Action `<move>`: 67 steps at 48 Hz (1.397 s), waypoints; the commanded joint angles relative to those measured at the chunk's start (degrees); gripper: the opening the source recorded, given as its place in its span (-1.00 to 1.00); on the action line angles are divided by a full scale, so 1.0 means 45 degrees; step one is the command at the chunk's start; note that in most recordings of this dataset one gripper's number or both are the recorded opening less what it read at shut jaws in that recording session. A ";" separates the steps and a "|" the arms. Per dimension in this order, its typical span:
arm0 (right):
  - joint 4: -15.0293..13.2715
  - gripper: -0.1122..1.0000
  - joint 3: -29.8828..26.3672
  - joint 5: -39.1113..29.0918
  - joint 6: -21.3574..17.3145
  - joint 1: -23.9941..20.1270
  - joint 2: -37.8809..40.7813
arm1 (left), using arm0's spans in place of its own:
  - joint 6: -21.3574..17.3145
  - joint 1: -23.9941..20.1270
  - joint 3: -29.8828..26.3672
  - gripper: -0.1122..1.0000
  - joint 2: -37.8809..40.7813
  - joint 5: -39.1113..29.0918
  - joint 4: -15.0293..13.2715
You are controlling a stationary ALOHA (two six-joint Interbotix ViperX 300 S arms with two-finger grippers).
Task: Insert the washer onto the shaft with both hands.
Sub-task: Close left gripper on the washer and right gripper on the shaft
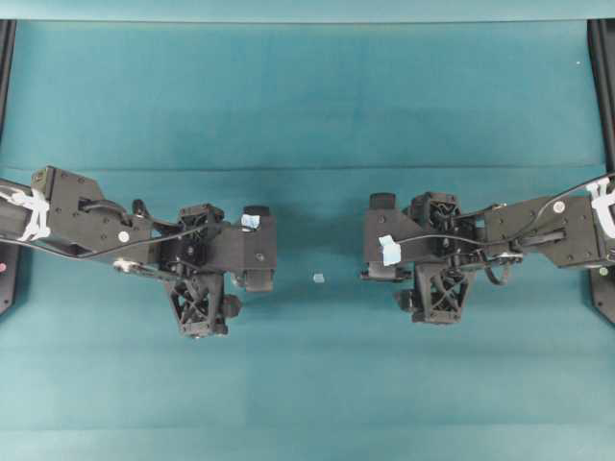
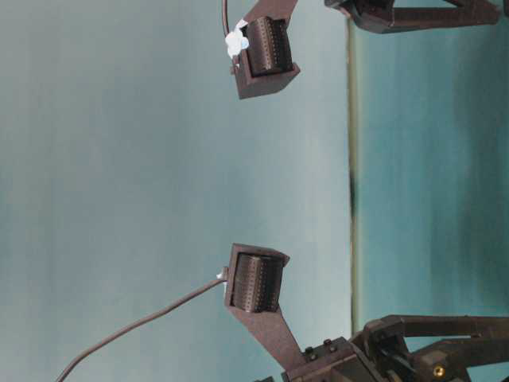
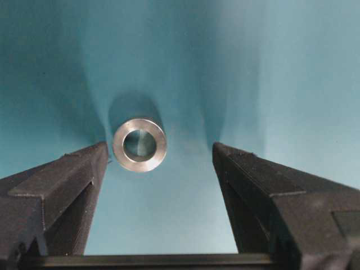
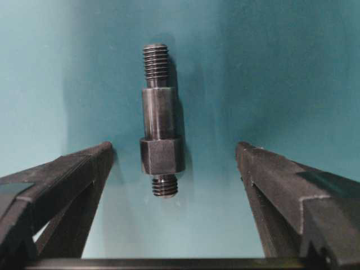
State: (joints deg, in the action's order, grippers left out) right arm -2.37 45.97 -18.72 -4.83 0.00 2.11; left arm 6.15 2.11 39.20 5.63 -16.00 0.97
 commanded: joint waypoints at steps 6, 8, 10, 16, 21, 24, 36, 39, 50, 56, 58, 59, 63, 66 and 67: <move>0.0000 0.87 0.0059 0.0137 0.0059 0.0000 -0.0020 | -0.0020 0.0000 -0.0059 0.65 -0.0059 0.0078 0.0039; 0.0000 0.87 0.0078 0.0156 0.0039 0.0000 -0.0020 | -0.0020 0.0000 -0.0059 0.65 -0.0059 0.0078 0.0020; 0.0000 0.87 0.0078 0.0137 0.0020 0.0000 -0.0020 | -0.0020 0.0000 -0.0078 0.65 -0.0078 0.0078 0.0039; 0.0000 0.87 0.0078 0.0156 0.0020 0.0000 -0.0020 | -0.0020 0.0000 -0.0098 0.65 -0.0059 0.0078 0.0039; -0.0020 0.87 0.0078 0.0137 0.0000 0.0000 -0.0020 | -0.0020 0.0000 -0.0156 0.65 -0.0020 0.0078 0.0020; 0.0000 0.87 0.0078 0.0137 0.0000 0.0000 -0.0020 | -0.0020 0.0000 -0.0176 0.65 -0.0020 0.0117 0.0039; 0.0000 0.87 0.0078 0.0254 0.0000 0.0000 -0.0020 | 0.0000 -0.0020 -0.0117 0.65 0.0000 0.0293 0.0020; 0.0000 0.87 0.0078 0.0312 0.0000 0.0000 -0.0020 | 0.0020 0.0000 -0.0117 0.65 0.0000 0.0293 0.0039; 0.0000 0.87 0.0078 0.0332 0.0000 0.0000 -0.0020 | 0.0020 0.0000 -0.0098 0.65 -0.0020 0.0293 0.0039; 0.0000 0.87 0.0078 0.0332 0.0020 0.0000 -0.0020 | 0.0020 0.0000 -0.0098 0.65 -0.0020 0.0293 0.0039; 0.0000 0.87 0.0078 0.0332 0.0000 0.0000 -0.0020 | 0.0020 0.0000 -0.0098 0.65 -0.0020 0.0293 0.0039; 0.0000 0.87 0.0078 0.0332 0.0000 0.0000 -0.0020 | 0.0020 0.0000 -0.0078 0.65 -0.0020 0.0293 0.0020; 0.0000 0.87 0.0078 0.0332 0.0000 0.0000 -0.0020 | 0.0020 0.0000 -0.0098 0.65 0.0000 0.0273 0.0039; 0.0000 0.87 0.0078 0.0332 0.0000 0.0000 -0.0020 | 0.0020 0.0000 -0.0078 0.65 0.0000 0.0293 0.0039; 0.0000 0.87 0.0078 0.0332 0.0000 0.0000 -0.0020 | 0.0020 0.0000 -0.0098 0.65 -0.0020 0.0273 0.0039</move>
State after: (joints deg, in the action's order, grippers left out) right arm -2.37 46.49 -17.49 -4.92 -0.09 2.20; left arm 6.15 2.11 39.20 5.89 -15.03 1.05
